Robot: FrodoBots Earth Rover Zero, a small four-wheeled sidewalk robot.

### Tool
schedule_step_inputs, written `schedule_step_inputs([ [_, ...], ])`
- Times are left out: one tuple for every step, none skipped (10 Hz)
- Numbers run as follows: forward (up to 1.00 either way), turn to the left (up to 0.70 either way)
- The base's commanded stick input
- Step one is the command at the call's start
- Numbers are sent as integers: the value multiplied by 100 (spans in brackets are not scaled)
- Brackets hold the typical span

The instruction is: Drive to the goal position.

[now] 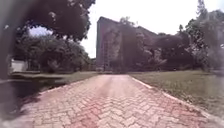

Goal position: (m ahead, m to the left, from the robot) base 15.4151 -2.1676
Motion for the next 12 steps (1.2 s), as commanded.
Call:
schedule_step_inputs([
  [70,0],
  [70,0],
  [70,0],
  [70,0],
  [70,0],
  [70,0],
  [70,0],
  [70,0],
  [70,0],
  [70,0],
  [70,0],
  [70,0],
])
